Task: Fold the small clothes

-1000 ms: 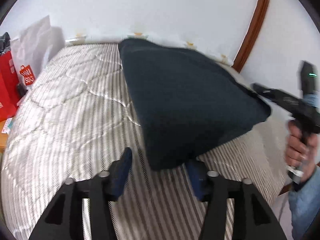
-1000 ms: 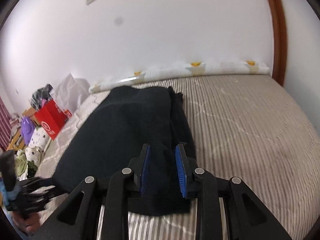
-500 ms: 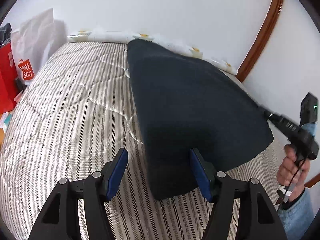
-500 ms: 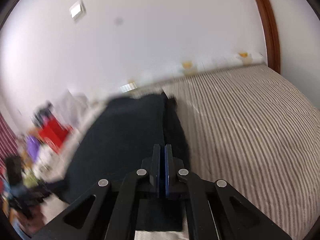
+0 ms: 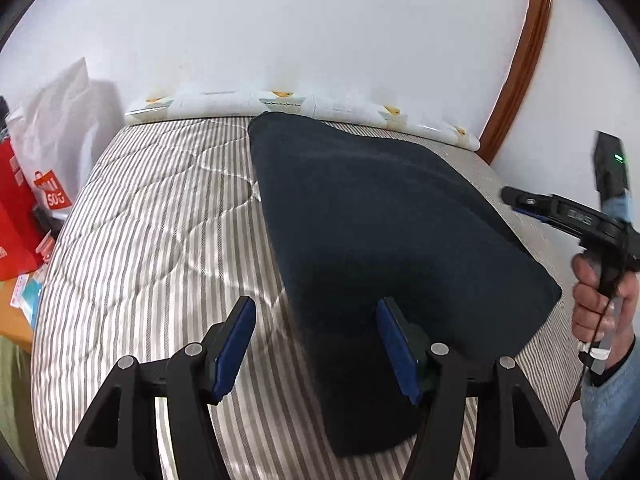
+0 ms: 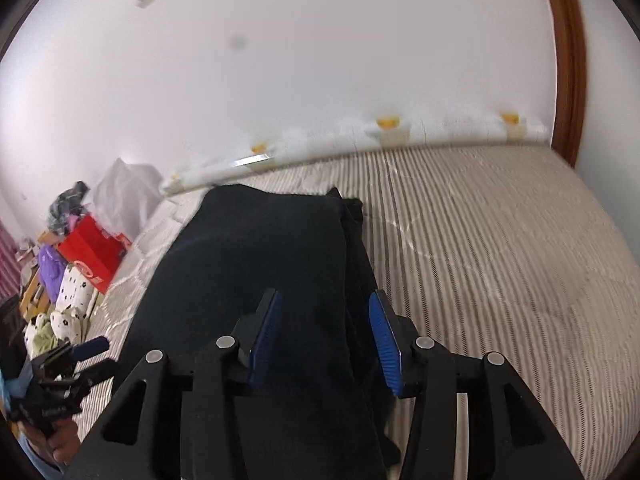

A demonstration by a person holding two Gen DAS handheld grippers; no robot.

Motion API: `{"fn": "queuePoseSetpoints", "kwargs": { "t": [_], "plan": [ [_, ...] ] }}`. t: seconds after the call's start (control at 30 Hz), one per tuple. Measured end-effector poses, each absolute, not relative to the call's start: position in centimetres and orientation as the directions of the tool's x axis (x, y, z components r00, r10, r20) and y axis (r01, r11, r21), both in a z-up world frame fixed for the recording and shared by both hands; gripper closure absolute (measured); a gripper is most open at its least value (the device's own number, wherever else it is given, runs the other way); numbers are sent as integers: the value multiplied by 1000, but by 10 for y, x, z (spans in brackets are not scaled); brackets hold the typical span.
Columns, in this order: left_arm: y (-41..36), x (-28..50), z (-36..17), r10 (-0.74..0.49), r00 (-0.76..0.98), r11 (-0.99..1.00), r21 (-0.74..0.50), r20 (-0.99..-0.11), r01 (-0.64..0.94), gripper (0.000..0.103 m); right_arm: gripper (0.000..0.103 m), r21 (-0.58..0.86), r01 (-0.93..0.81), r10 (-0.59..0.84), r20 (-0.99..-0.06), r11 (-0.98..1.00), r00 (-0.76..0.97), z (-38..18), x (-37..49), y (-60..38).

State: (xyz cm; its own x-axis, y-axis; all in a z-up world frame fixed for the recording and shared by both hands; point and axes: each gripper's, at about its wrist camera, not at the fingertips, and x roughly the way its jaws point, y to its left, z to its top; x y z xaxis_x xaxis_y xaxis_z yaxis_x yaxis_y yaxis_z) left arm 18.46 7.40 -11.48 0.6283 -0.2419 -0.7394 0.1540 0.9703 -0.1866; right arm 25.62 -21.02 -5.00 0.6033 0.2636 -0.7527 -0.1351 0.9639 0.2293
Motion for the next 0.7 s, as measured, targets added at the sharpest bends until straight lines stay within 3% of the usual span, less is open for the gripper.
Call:
{"fn": "queuePoseSetpoints", "kwargs": {
  "t": [0.03, 0.1, 0.13, 0.23, 0.33, 0.5, 0.63, 0.7],
  "plan": [
    [73, 189, -116, -244, 624, 970, -185, -742, 160, 42, 57, 237, -123, 264, -773, 964, 577, -58, 266, -209],
    [73, 195, -117, -245, 624, 970, -184, -743, 161, 42, 72, 259, -99, 272, -806, 961, 526, -76, 280, -209],
    [73, 197, -119, -249, 621, 968, -189, -743, 163, 42, 100, 268, -102, 282, -815, 958, 506, -83, 283, -209],
    [75, 200, -120, -262, 618, 965, -197, -742, 173, 42, 100, 252, -166, 301, -762, 953, 573, -79, 276, -219],
    [77, 202, -116, -254, 631, 967, -181, -733, 179, 42, 100, 281, -151, 317, -778, 948, 542, -83, 275, -228],
    [80, 215, -110, -220, 641, 975, -152, -735, 161, 42, 97, 135, -207, 234, -774, 969, 588, -51, 277, -205],
    [80, 232, -110, -192, 640, 981, -129, -744, 144, 42, 63, 132, -227, 242, -783, 965, 574, -42, 309, -195],
    [79, 238, -110, -178, 643, 984, -118, -745, 136, 42, 62, 122, -216, 225, -799, 969, 558, -48, 334, -187]
  ]
}}
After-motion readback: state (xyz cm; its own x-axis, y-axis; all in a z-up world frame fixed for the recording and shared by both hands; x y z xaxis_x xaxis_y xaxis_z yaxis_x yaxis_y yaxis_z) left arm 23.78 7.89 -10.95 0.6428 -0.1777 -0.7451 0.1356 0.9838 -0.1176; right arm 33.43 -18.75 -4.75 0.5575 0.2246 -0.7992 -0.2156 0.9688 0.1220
